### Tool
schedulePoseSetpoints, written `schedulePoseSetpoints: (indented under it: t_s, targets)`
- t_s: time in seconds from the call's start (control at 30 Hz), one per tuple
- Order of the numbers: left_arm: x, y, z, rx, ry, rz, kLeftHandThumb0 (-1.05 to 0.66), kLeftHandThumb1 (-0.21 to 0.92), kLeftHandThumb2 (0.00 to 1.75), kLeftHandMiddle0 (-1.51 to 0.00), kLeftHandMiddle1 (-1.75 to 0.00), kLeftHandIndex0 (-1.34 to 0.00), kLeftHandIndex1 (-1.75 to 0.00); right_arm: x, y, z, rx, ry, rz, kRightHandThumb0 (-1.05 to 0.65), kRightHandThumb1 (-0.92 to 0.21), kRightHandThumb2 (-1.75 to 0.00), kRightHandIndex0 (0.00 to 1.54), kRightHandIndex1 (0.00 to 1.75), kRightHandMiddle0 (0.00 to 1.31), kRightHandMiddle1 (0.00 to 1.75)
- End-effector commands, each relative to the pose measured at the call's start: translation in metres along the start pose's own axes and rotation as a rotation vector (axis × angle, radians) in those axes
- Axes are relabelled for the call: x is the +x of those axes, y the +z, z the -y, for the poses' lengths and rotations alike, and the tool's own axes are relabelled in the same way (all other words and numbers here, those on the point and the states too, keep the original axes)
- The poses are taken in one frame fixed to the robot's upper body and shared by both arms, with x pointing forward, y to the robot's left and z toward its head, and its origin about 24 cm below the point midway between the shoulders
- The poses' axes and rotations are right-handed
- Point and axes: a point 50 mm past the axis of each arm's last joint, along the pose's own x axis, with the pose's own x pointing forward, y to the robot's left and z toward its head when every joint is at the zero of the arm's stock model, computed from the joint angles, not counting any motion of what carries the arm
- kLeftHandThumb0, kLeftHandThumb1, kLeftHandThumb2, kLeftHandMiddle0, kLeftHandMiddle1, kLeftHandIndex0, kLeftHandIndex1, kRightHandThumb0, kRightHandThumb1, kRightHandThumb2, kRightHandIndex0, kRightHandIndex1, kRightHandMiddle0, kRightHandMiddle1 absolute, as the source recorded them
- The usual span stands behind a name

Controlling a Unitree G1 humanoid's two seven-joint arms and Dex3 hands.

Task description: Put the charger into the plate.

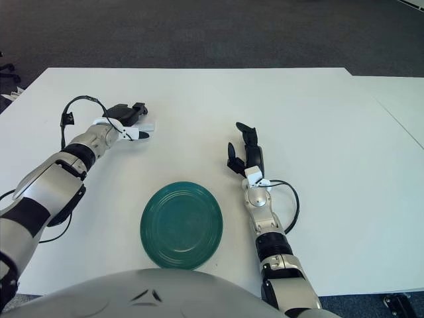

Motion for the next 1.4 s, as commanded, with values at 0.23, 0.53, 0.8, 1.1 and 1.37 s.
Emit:
schedulePoseSetpoints:
  t_s: [0.23, 0.53, 0.8, 1.1, 1.37]
  targets:
    - [-0.004, -0.006, 0.021, -0.068, -0.146, -0.057, -0.93, 0.92, 0.43, -0.12, -1.68, -0.05, -1.62, -0.085, -0.069, 0.018, -0.055, -0.003, -0.323, -0.68, -0.92, -0.84, 0.27, 0.00, 0.00, 0.68]
    - [-0.003, -0.002, 0.024, -0.046, -0.160, -0.043, -0.91, 0.92, 0.46, -0.37, -1.74, -0.09, -1.74, -0.081, -0.068, 0.018, -0.051, 0.012, -0.322, -0.68, -0.92, -0.83, 0.28, 0.00, 0.00, 0.67]
    - [-0.004, 0.001, 0.030, -0.019, -0.171, -0.024, -0.91, 0.92, 0.42, -0.52, -1.75, -0.14, -1.75, -0.078, -0.069, 0.018, -0.059, 0.025, -0.330, -0.67, -0.92, -0.83, 0.28, 0.00, 0.00, 0.66]
    - [-0.005, 0.002, 0.037, -0.001, -0.164, -0.021, -0.90, 0.92, 0.37, -0.58, -1.75, -0.17, -1.75, -0.077, -0.069, 0.019, -0.080, 0.022, -0.327, -0.68, -0.92, -0.84, 0.26, 0.00, 0.00, 0.65]
    - [-0.006, 0.005, 0.042, 0.009, -0.112, -0.016, -0.91, 0.92, 0.36, -0.40, -1.75, -0.14, -1.72, -0.077, -0.069, 0.022, -0.082, 0.015, -0.323, -0.68, -0.92, -0.83, 0.26, 0.00, 0.00, 0.65]
